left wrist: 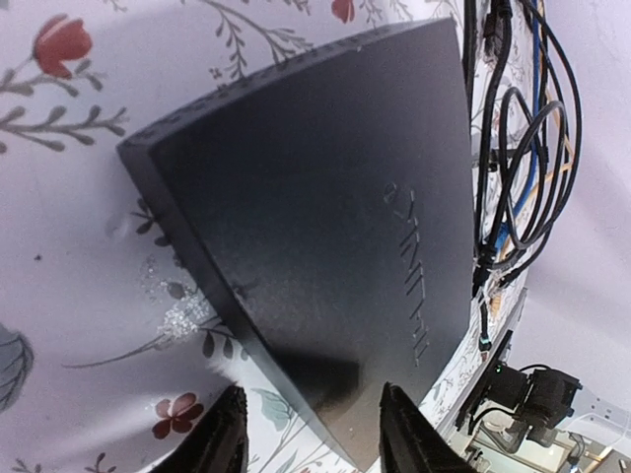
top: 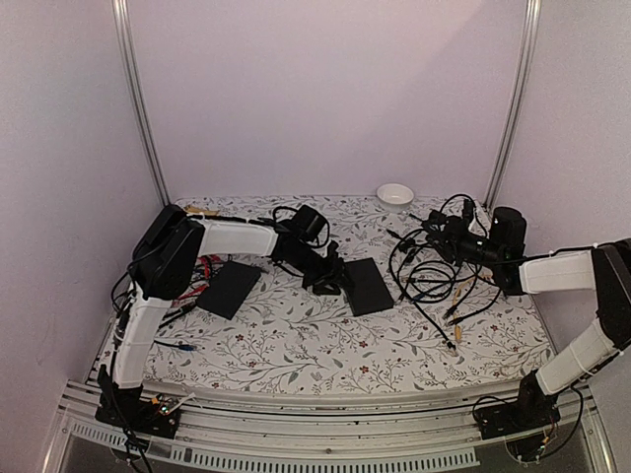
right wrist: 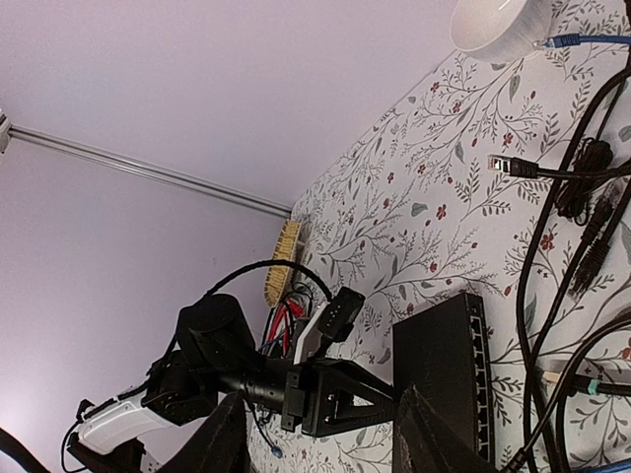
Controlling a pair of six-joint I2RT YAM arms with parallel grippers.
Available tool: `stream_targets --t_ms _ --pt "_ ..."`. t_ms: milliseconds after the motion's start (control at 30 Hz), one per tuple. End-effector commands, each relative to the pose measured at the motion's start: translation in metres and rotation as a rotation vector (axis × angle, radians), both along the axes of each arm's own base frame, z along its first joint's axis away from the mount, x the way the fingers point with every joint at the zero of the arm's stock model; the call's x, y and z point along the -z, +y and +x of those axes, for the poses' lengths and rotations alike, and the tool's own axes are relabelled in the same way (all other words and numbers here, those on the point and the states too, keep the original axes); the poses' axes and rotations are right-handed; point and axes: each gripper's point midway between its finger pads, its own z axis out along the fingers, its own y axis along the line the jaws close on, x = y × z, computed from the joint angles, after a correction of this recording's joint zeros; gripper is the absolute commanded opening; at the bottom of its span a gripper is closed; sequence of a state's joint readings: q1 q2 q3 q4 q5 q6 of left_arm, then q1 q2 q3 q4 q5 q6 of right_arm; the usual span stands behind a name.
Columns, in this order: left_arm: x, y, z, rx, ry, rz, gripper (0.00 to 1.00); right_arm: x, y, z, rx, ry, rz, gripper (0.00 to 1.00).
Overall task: Pull the plug from the switch port
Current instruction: Move the switch port to the center of the board.
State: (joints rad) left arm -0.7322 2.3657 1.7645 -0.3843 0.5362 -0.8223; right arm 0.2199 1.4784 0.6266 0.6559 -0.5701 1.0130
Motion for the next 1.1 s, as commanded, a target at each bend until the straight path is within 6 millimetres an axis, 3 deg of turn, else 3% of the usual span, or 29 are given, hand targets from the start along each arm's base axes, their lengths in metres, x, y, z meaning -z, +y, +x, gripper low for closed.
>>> stream_targets --t_ms 0,333,800,933,1067 --pt "0.021 -0.007 -0.012 0.008 0.023 0.013 0.44 -0.009 0.001 -0.004 0.007 -0.026 -0.006 0.50" --pt "0.019 -0.051 0.003 0.081 -0.023 -0.037 0.39 -0.011 0.002 -0.005 0.015 -0.027 -0.015 0.50" --pt "0.015 -0.069 0.005 0.109 -0.044 -0.087 0.40 -0.010 0.014 -0.005 0.019 -0.010 -0.055 0.50" --pt "-0.007 -0.066 0.008 0.105 -0.093 -0.090 0.44 -0.017 0.020 -0.003 0.017 -0.035 -0.127 0.50" --pt "-0.059 -0.046 0.009 0.090 -0.211 -0.074 0.48 -0.028 0.020 0.000 0.038 -0.072 -0.260 0.50"
